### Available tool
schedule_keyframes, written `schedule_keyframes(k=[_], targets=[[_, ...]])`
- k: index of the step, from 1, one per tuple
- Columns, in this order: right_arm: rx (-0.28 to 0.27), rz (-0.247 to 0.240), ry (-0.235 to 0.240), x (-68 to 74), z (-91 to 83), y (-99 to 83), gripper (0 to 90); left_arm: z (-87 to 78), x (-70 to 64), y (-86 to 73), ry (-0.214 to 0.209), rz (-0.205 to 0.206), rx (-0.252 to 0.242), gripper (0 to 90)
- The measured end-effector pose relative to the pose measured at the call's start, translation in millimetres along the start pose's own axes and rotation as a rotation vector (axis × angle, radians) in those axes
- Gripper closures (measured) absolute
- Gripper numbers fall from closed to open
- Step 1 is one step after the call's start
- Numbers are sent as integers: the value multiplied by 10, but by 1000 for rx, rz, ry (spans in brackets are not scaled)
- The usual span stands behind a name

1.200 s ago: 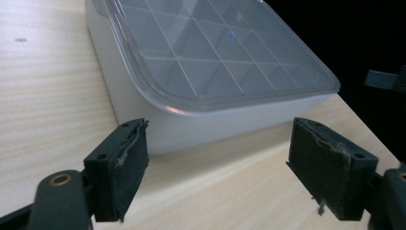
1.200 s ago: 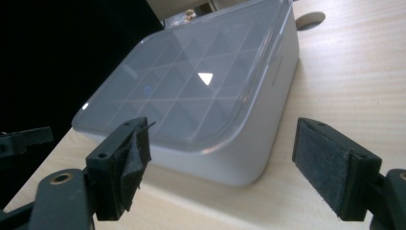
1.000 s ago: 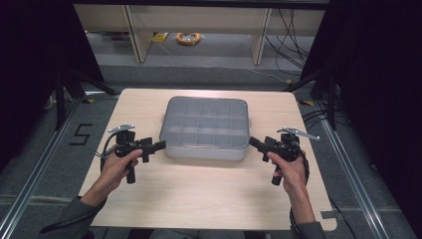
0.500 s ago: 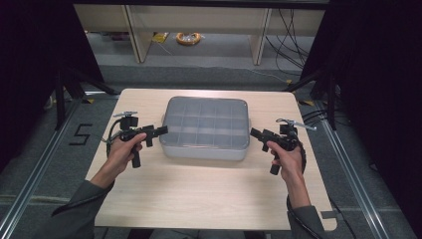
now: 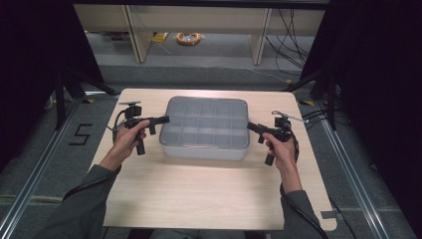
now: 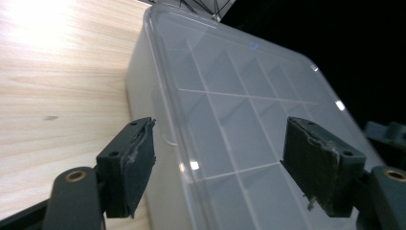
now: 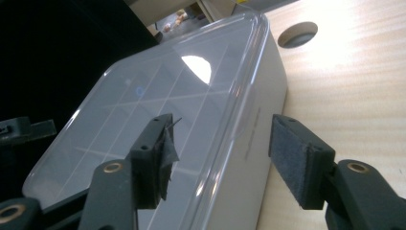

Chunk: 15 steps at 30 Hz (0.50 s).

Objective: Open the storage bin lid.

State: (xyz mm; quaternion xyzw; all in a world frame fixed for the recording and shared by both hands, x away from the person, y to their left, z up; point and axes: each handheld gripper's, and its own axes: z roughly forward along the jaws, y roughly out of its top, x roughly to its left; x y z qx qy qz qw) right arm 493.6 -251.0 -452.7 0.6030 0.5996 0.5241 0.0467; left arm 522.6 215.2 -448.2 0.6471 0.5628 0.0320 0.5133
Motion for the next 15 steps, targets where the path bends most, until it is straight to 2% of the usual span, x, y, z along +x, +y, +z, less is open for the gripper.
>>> schedule_keyframes(k=[1,2,3,4,5,6,7,8,9,10,11,12,13,14,15], targets=[[-8,-49,-1,-60,41,15,438,36,3,4,6,-8,-3,266],[3,1,-3,-33,64,18,441,53,24,12,7,-10,7,267],[10,12,-4,-31,77,31,443,80,27,16,5,-31,-2,269],[7,11,-6,-37,92,43,446,101,43,20,0,-31,2,276],[9,37,-2,-24,92,56,450,119,68,25,3,-23,15,283],[-16,-24,3,-81,118,74,454,139,77,30,6,-36,13,283],[1,31,3,-39,118,74,458,153,118,39,1,-34,21,289],[3,13,-9,-39,138,80,458,175,127,46,0,-52,10,304],[7,13,-7,-40,166,77,459,185,138,50,5,-50,12,313],[19,27,-6,-33,180,75,461,205,157,50,7,-51,14,315],[23,29,-14,-34,206,68,463,217,159,46,6,-70,15,319],[39,68,-11,-14,215,63,465,235,178,44,0,-78,20,324],[30,46,-13,-39,246,60,467,248,193,47,-4,-73,20,326],[33,51,-3,-45,263,60,471,254,187,47,-1,-88,19,334],[18,0,-15,-89,292,64,475,267,195,52,-3,-86,17,344]])
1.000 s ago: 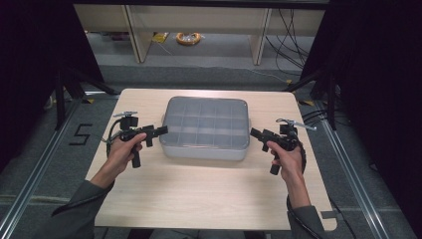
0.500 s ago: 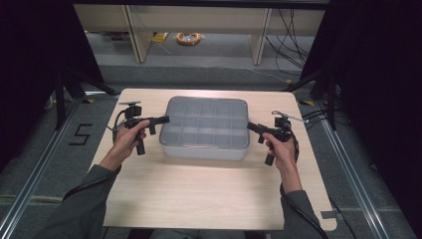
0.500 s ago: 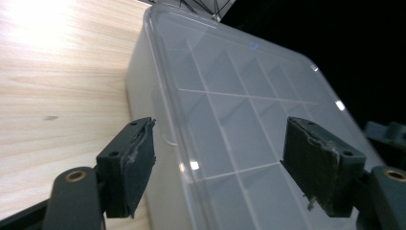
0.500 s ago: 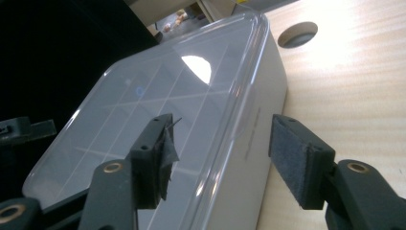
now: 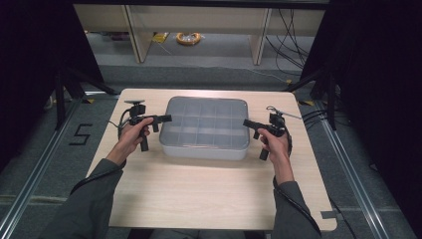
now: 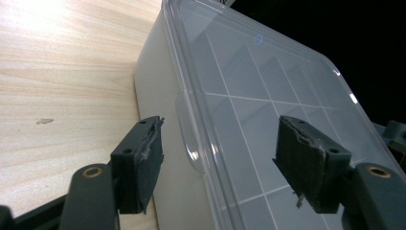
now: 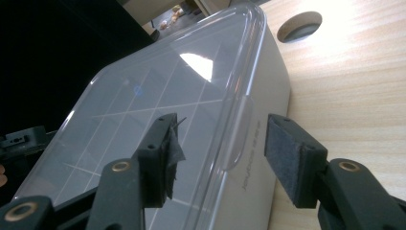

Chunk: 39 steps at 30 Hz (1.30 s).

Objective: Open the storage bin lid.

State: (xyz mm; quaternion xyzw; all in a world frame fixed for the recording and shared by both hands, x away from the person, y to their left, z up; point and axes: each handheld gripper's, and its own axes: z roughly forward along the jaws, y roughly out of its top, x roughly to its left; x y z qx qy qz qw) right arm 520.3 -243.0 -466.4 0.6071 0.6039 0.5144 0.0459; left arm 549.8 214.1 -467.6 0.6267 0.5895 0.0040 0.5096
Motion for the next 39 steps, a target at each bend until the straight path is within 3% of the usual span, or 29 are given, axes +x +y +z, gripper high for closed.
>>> schedule_keyframes(k=[1,3,4,5,7,8,9,12,14,18,19,20,21,22,23,27,29,31,32,33,34,36,39], targets=[[19,72,17,52,1,-6,481,9,0,7,0,-10,2,349],[10,28,2,35,21,-1,498,23,8,12,-14,-20,2,381],[22,44,15,51,22,-7,502,32,7,17,-25,-29,9,394],[44,95,3,91,26,-11,506,40,9,16,-30,-29,12,396],[42,89,-1,80,28,-12,509,56,11,14,-32,-26,18,391],[37,78,12,56,24,-13,509,88,18,9,-41,-45,27,371],[17,43,10,25,31,-12,512,97,24,8,-36,-55,27,372],[36,114,26,34,21,-26,537,87,44,15,-29,-53,21,431],[30,89,42,16,23,-33,552,79,41,7,-26,-51,8,461],[9,95,34,40,30,-14,554,64,38,-9,-17,-44,10,484],[6,74,21,45,27,-14,554,56,32,-10,-16,-45,13,491],[23,85,21,68,17,-15,554,53,19,-17,-7,-53,7,497],[5,27,11,32,29,-14,555,49,8,-20,1,-38,2,500],[10,79,9,87,15,-18,555,44,-3,-18,2,-25,4,502],[17,93,7,100,7,-19,555,37,-17,-15,7,-24,3,502],[-5,74,-9,148,-11,-13,559,15,-21,-10,2,-37,9,507],[-8,98,-28,202,-21,-8,558,15,-20,-14,3,-41,8,508],[-24,56,-38,197,-9,-17,563,8,-13,-13,-1,-37,7,514],[-17,82,-54,231,-12,-24,568,4,-23,-18,0,-37,5,517],[-26,43,-76,238,-2,-33,567,-1,-36,-25,3,-39,0,520],[-22,40,-96,290,-3,-47,564,-6,-34,-23,-2,-40,2,523],[-54,-87,-124,256,12,-47,562,-28,-25,-9,-12,-64,3,525],[-65,-71,-116,259,7,-55,568,-33,-27,-8,-12,-47,7,532]])
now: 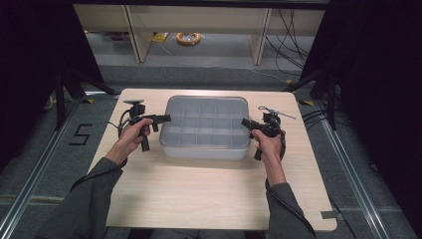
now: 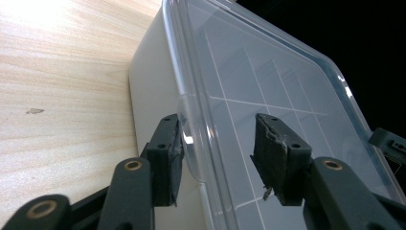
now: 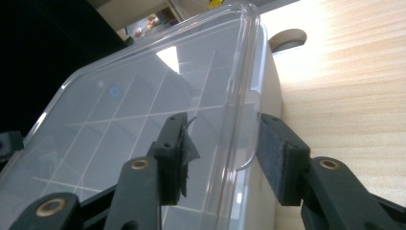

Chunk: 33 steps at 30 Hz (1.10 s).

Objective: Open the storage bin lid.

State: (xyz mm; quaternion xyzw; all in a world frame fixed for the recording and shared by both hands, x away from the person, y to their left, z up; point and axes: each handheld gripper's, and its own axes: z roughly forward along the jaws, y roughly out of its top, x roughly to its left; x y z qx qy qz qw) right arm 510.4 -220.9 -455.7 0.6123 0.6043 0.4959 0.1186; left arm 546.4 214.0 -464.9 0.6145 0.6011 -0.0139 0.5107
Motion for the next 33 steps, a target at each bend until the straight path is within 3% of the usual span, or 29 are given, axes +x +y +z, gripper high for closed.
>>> schedule_keyframes(k=[1,4,6,7,8,9,14,15,19,20,21,22,23,25,28,29,32,33], targets=[[11,52,-11,54,-15,-10,565,-3,-2,2,-2,7,-1,533],[-4,-7,-25,48,-26,-23,561,-22,-16,6,3,-8,-6,543],[-19,-6,-16,58,-49,-19,576,-33,-29,7,-2,-19,-13,545],[-39,39,27,69,-62,-13,577,-44,-37,14,-9,-15,-14,547],[-52,44,51,106,-89,9,571,-55,-46,23,0,-5,-8,548],[-34,64,44,188,-117,27,563,-62,-52,26,2,-7,-11,549],[-39,59,50,266,-193,107,582,-104,-86,7,6,-14,-41,576],[-42,28,46,246,-192,113,581,-139,-95,16,1,-19,-44,587],[-48,37,70,217,-228,110,590,-243,-183,46,-1,7,-64,609],[-45,79,72,247,-247,107,590,-292,-219,47,-3,28,-65,608],[-56,50,72,221,-251,111,585,-323,-250,40,-1,48,-75,606],[-66,50,79,233,-263,113,583,-343,-272,34,1,59,-79,604],[-49,89,79,268,-291,116,582,-363,-300,23,1,58,-87,603],[-63,51,80,257,-340,128,581,-416,-332,0,-12,71,-78,602],[-59,80,92,290,-428,116,580,-483,-361,-52,-39,64,-81,599],[-70,50,96,279,-443,105,580,-499,-360,-66,-42,64,-80,600],[-53,72,108,305,-514,44,577,-575,-371,-135,-65,73,-97,603],[-66,45,117,287,-535,19,578,-592,-378,-154,-67,82,-95,609]])
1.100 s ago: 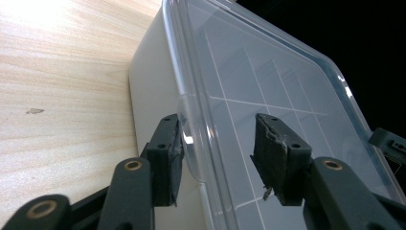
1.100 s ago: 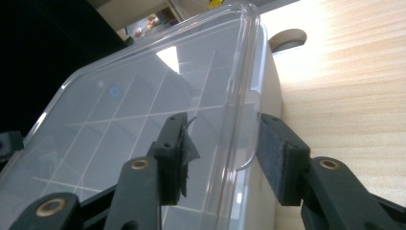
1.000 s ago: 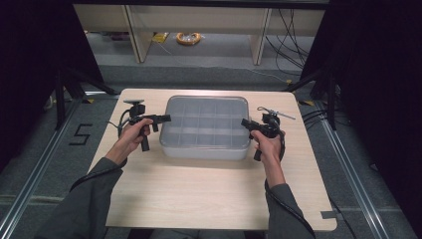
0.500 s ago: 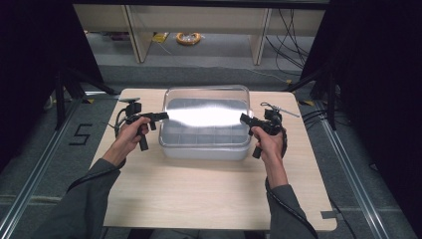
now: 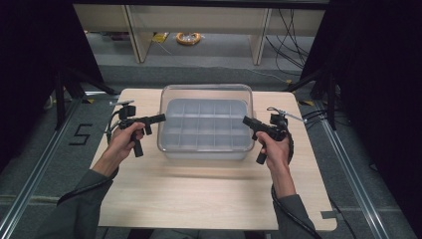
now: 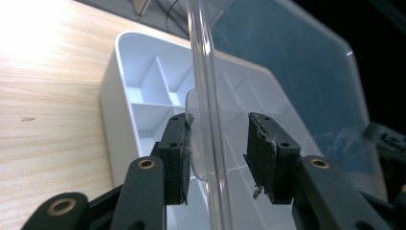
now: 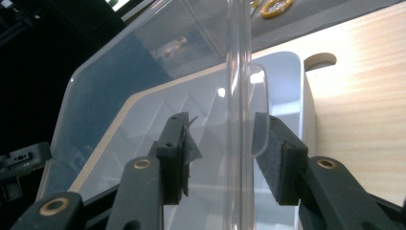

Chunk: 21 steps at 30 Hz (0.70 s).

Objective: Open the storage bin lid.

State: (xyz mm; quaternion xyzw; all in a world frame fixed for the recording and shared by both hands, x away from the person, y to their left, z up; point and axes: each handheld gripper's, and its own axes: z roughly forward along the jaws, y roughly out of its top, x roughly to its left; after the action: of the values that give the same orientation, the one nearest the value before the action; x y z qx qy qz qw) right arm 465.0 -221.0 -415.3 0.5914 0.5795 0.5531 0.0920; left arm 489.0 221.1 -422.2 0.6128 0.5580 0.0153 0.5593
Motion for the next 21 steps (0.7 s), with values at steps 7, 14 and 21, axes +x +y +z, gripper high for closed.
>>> schedule_keyframes(k=[7,14,21], targets=[[15,-9,24,-8,-186,-175,583,-180,-92,-257,0,72,12,620],[26,-19,11,-14,-309,-298,576,-234,-173,-410,7,120,11,619],[27,-26,5,-33,-367,-362,577,-274,-217,-447,-7,122,14,616]])
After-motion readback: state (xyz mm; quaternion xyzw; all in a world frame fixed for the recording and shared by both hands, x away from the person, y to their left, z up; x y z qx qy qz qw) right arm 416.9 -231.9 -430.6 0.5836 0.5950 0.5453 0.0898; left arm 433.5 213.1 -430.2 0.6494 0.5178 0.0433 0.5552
